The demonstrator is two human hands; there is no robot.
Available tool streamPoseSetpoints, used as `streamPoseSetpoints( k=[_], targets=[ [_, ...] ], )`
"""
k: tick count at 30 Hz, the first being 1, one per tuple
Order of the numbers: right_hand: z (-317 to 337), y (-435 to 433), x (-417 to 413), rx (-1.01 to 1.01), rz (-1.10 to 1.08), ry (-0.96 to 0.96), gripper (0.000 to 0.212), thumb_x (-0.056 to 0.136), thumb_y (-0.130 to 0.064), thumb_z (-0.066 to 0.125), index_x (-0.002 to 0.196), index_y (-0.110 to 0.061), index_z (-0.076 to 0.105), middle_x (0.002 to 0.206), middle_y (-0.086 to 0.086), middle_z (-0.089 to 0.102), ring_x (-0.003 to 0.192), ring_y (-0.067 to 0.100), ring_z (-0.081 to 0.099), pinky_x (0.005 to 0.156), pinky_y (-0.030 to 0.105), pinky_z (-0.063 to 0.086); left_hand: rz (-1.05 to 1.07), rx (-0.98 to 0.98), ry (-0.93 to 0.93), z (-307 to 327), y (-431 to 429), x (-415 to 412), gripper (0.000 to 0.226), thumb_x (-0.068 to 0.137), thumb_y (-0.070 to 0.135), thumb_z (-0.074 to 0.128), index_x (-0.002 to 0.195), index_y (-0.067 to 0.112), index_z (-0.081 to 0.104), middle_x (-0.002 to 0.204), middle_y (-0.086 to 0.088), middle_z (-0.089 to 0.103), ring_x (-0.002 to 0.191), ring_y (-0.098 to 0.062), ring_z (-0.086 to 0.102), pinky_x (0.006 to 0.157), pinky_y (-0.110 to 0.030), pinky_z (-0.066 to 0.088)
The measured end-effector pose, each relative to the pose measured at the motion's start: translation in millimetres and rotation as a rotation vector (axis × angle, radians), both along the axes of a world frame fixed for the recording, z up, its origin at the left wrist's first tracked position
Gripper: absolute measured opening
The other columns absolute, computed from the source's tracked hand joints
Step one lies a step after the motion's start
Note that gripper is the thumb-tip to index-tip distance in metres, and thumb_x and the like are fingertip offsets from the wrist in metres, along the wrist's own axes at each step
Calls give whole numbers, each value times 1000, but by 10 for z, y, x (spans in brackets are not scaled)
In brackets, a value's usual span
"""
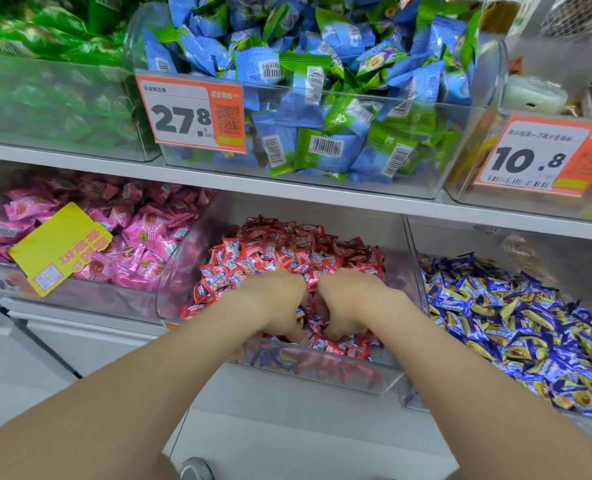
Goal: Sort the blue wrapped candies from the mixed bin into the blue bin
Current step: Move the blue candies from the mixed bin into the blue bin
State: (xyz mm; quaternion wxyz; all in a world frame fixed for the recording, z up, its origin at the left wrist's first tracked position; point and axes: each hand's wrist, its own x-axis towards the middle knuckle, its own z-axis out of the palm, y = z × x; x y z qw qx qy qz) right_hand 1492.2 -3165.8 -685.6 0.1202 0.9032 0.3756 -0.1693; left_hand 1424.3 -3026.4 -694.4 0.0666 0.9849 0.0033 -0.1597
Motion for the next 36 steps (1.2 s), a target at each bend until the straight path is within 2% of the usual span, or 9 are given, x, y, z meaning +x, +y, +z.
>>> streamPoseSetpoints(
  k=[3,5,9,12,21,27,29,33,36],
  targets=[
    [20,-49,-3,-39,-1,42,30,77,-24,86,100,-17,69,78,-2,67,61,17,63,76,40,64,-6,-5,-19,5,-20,-16,21,77,33,83,72,21,67,73,-2,59,73,-25,56,57,-34,46],
    [25,-62,-1,22,-2,20,19,75,-20,81,89,-15,69,74,1,68,63,20,63,67,35,62,19,-68,-50,53,25,-19,21,77,25,77,67,14,63,63,-5,54,62,-25,49,56,-35,45],
    [140,-123,104,388,-151,157,12,85,-24,72,96,-21,74,83,4,74,66,21,68,61,30,57,180,-230,-172,256,160,-94,20,84,31,69,74,16,62,66,-3,62,61,-25,61,50,-27,41],
    [250,-255,121,662,-315,341,6,96,-35,70,102,-33,69,69,0,66,50,18,63,51,32,55,291,-423,-224,360,186,-159,22,95,32,64,81,15,60,71,-7,64,48,-23,66,42,-27,51],
    [538,-564,-184,1004,-467,612,41,98,-61,64,89,-21,72,79,22,57,49,19,52,43,22,38,432,-681,-231,468,59,-258,40,104,38,60,103,-2,59,64,-20,72,50,-31,72,45,-36,58],
    [700,-1069,-284,1432,-820,1026,12,95,-25,74,90,-14,72,83,5,53,52,15,44,40,21,28,388,-965,-271,601,-378,-207,23,103,29,65,103,5,66,71,-16,74,48,-25,68,42,-28,50],
    [691,-1318,-214,1545,-981,809,11,93,-22,73,89,-12,71,89,5,55,50,18,48,40,25,30,265,-856,-469,591,-616,-190,10,102,27,64,98,19,69,70,-6,72,51,-21,68,47,-29,52],
    [439,-1801,15,1160,-823,-125,16,89,-30,71,104,-27,67,78,-3,71,62,22,74,66,42,62,-25,-660,-677,570,-1140,-131,6,100,35,65,100,31,69,80,11,65,76,-8,60,69,-18,43],
    [337,-2072,165,956,-610,-71,23,89,-25,73,109,-35,65,104,-6,70,70,11,73,71,33,58,-154,-585,-671,520,-1480,-36,9,101,38,63,106,33,68,90,12,63,85,-5,58,80,-24,45]
  ],
)
